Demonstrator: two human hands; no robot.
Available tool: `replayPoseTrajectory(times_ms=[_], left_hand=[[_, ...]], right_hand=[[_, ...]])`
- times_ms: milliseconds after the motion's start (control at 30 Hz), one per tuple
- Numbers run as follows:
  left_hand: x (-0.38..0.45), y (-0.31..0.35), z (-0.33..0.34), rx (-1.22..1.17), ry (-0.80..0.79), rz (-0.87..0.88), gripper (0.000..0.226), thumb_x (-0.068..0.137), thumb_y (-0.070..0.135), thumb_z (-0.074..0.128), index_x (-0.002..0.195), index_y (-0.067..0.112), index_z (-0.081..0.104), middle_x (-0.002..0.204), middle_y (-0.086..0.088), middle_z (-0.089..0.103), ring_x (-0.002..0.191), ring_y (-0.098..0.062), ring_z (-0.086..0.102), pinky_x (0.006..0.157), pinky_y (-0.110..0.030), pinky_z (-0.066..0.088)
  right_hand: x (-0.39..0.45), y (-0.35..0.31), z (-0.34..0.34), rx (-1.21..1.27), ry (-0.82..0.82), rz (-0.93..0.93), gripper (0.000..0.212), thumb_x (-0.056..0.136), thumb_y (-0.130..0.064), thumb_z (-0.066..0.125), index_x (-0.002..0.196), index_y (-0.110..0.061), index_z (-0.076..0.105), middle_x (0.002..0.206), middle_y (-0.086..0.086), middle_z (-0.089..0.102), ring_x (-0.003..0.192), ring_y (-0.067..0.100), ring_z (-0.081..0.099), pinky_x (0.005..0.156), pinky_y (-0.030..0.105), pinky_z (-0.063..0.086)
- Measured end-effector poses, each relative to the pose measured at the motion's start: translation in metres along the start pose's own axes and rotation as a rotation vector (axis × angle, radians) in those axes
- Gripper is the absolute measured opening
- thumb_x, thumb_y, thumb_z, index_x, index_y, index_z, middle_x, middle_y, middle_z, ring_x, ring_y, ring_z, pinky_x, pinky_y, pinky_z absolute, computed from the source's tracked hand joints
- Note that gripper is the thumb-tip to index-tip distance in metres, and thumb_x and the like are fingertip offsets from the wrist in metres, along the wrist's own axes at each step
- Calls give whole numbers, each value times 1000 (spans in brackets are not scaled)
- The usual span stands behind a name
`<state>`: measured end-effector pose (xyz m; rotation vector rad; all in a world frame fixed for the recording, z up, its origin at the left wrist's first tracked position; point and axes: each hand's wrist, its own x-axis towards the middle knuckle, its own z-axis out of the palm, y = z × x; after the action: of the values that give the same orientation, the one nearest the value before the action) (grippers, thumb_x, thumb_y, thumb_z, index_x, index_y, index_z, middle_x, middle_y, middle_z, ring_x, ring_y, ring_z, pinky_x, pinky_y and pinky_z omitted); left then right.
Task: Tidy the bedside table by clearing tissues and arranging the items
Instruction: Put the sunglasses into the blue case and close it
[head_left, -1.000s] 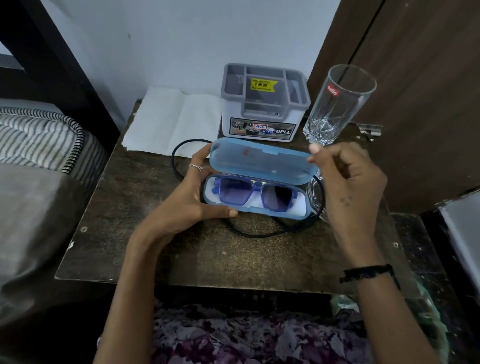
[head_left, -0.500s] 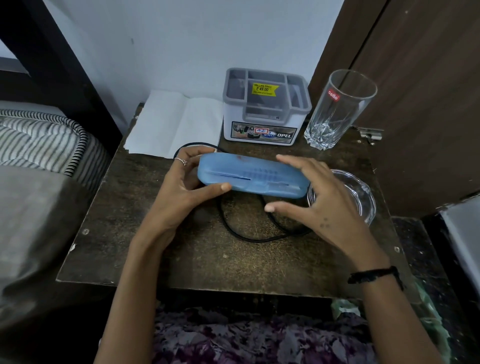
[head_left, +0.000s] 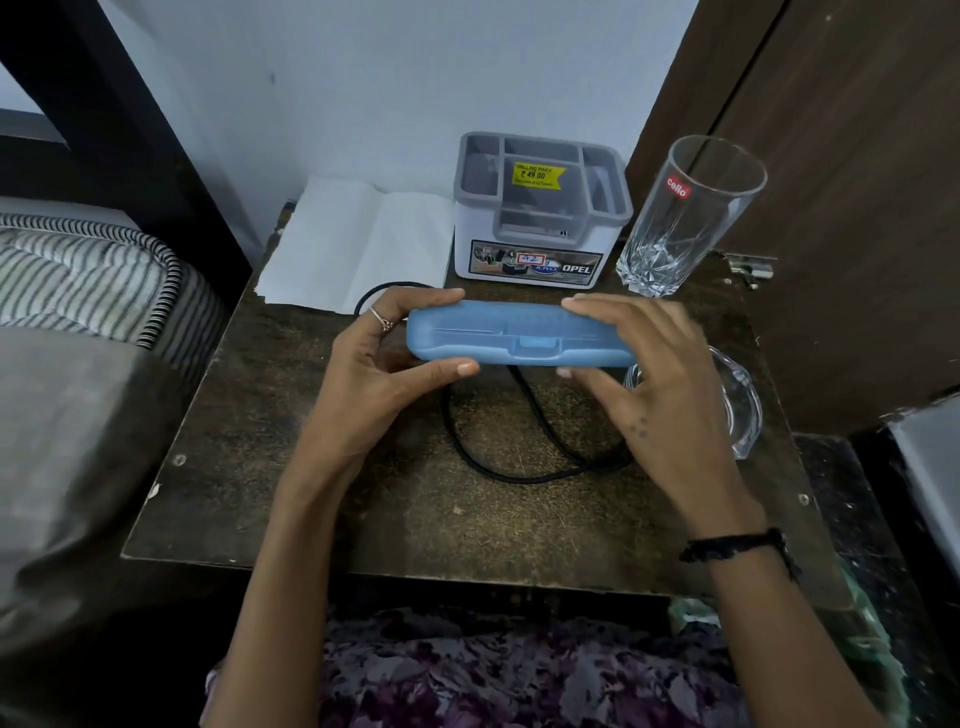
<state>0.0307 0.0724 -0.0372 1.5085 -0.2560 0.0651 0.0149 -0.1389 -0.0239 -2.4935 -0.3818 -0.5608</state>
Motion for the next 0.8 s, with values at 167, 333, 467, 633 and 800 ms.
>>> replayPoseTrajectory(times_ms=[167, 333, 467, 633, 800], left_hand=[[2, 0, 6, 41, 74, 49, 49, 59, -6, 78, 94, 17, 53, 110, 9, 56, 102, 2, 58, 79, -12, 50], [3, 1, 2, 2, 79, 62, 42, 59, 15, 77, 93, 20, 52, 115, -6, 51, 109, -14, 57, 87, -24, 52], [0, 13, 1, 53, 50, -24, 28, 67, 26, 74, 92, 21, 61, 113, -15, 57, 99, -9, 61, 76, -17, 51], [1, 28, -14, 163, 267, -119, 16, 89, 13, 58, 104, 13, 63, 88, 6, 64, 73, 8, 60, 65, -8, 46], [-6, 26, -39, 438, 605, -221, 21, 85, 36, 57, 102, 25, 65, 95, 1, 68, 91, -12, 64, 83, -34, 52]], right_hand=[[0, -23, 19, 188, 125, 327, 56, 87, -22, 63, 137, -25, 39, 141, -1, 36, 128, 10, 33, 105, 28, 34], [9, -57, 34, 1043, 206, 723, 58, 89, -24, 60, 139, -26, 29, 126, 2, 56, 102, 13, 65, 86, 28, 54], [17, -66, 42, 1346, 230, 862, 64, 83, -9, 65, 136, -20, 31, 121, 12, 61, 109, 25, 62, 75, 29, 58], [22, -86, 61, 1344, 154, 794, 51, 78, 0, 68, 120, -12, 41, 113, 8, 63, 89, 7, 66, 71, 25, 56], [21, -122, 95, 1317, -10, 701, 46, 77, -4, 72, 116, -15, 51, 107, 0, 64, 84, -3, 65, 67, 11, 49]])
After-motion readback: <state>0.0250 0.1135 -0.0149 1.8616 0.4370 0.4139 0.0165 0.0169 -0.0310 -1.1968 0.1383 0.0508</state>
